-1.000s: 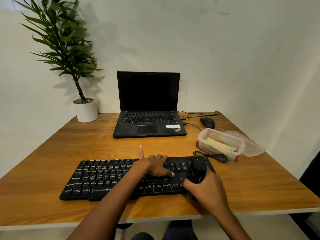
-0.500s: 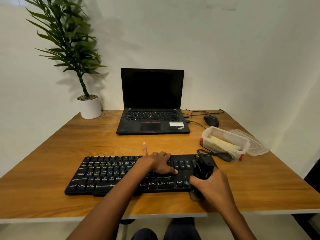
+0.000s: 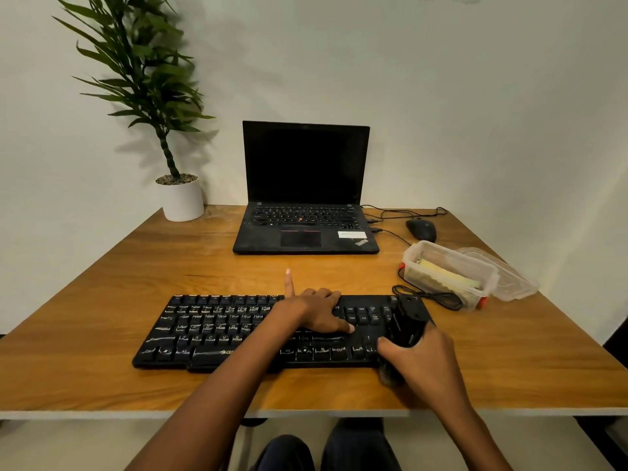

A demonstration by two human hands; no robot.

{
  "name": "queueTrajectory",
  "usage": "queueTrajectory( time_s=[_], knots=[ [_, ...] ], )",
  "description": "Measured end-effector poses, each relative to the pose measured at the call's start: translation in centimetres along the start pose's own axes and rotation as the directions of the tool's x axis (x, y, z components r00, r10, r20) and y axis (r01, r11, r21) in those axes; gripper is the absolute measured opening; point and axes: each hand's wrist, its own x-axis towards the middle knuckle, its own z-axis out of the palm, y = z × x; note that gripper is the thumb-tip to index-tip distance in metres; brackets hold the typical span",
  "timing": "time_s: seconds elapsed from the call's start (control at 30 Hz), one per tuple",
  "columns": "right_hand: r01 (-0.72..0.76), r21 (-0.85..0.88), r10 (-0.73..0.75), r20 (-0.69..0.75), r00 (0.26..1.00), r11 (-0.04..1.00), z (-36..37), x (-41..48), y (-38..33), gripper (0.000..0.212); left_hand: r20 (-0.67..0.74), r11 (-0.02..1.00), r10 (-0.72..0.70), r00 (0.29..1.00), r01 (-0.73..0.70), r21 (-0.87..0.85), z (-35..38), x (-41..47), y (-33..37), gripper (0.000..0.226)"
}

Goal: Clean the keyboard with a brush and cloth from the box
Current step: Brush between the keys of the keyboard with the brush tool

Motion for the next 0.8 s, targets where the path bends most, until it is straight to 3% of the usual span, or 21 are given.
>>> queueTrajectory(
  time_s=[0.33, 0.43, 0.57, 0.8],
  knots=[
    [0.096, -0.083, -0.102, -0.074, 0.992, 0.992, 2.2, 2.6, -1.5, 0.019, -0.004, 1.0, 0.0, 1.0, 0.001, 0.018, -0.1, -0.2, 0.0, 0.082],
    [0.056, -0.008, -0.056, -0.026, 0.998, 0.998, 1.1, 0.3, -0.5, 0.021, 0.0, 1.0, 0.002, 1.0, -0.002, 0.025, -0.1, -0.2, 0.1, 0.082],
    [0.087, -0.107, -0.082, 0.055, 0.995, 0.99, 1.0, 1.6, -1.2, 0.022, 0.002, 1.0, -0.002, 1.0, 0.002, 0.021, -0.2, -0.2, 0.2, 0.082],
    [0.129, -0.09, -0.134, -0.044, 0.99, 0.988, 2.0, 2.7, -1.6, 0.021, 0.0, 1.0, -0.005, 1.0, 0.005, 0.02, -0.1, -0.1, 0.1, 0.082]
  ],
)
